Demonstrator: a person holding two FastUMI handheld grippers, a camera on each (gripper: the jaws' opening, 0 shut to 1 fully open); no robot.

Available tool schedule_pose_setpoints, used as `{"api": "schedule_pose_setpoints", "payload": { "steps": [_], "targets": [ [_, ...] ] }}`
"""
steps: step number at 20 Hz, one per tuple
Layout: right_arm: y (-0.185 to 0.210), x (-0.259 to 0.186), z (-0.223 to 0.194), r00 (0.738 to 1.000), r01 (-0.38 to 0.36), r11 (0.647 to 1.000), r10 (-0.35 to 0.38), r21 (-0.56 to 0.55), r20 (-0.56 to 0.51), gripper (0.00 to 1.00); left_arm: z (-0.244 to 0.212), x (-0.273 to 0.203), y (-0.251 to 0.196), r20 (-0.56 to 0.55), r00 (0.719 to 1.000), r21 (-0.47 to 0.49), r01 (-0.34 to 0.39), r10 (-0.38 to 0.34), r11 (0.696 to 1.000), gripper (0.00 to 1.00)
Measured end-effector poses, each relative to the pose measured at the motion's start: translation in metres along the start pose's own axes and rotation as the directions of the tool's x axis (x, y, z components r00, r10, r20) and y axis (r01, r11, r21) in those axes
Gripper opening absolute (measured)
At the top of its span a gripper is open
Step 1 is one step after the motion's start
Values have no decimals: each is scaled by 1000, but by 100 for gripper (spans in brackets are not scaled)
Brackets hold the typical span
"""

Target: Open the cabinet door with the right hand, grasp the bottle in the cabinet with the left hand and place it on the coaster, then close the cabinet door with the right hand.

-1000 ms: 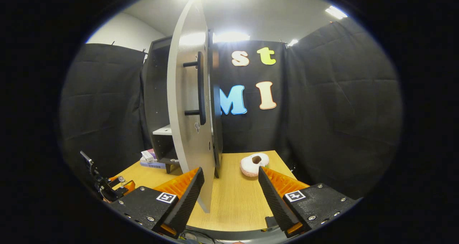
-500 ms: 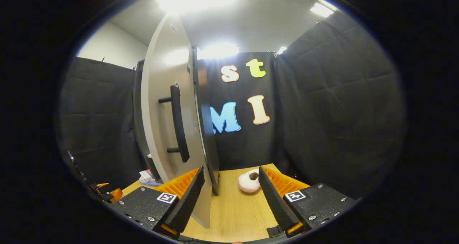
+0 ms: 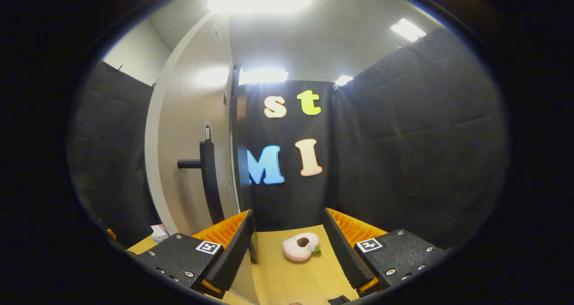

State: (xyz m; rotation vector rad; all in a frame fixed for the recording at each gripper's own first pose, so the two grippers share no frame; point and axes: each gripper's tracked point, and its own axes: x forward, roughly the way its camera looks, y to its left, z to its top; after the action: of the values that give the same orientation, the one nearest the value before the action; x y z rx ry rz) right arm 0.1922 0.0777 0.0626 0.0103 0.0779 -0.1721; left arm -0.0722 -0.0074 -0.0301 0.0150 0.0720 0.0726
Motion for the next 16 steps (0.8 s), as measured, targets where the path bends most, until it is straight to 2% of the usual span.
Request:
{"api": "schedule_pose_setpoints", "payload": {
  "steps": [1,2,4,5,6,13,14,16],
  "targets": [
    [-1,-1,1,1000,13,1000,-13,0,2,90,-1,4,10,-1,1000,0,-2,2,1000,86],
    [1,0,0,1000,18,1000,-18,4,-3,87,-3,9,17,-2,1000,-3,1,-1,1000,81],
    [7,1,-2,1000,15,1000,-15,6,-18,91,-8,21,28,-5,1000,-15,11,-11,1000,81],
    [10,0,0,1000,18,1000,-18,-4,-18,90,-8,27,33,-5,1000,-17,17,-17,1000,86],
    [14,-2,1,1000,22,1000,-22,-16,-14,87,-7,32,38,-2,1000,-17,20,-20,1000,81],
    [64,-24,-1,1000,-10,1000,10,-4,-21,90,-18,60,51,-11,997,-33,80,-81,996,81],
    [70,-24,-2,1000,-11,1000,10,-10,-21,90,-21,62,53,-14,996,-41,87,-88,995,86],
    [86,-25,-3,999,-22,1000,22,-9,-23,90,-27,65,61,-24,995,-49,91,-93,995,86]
  ]
}}
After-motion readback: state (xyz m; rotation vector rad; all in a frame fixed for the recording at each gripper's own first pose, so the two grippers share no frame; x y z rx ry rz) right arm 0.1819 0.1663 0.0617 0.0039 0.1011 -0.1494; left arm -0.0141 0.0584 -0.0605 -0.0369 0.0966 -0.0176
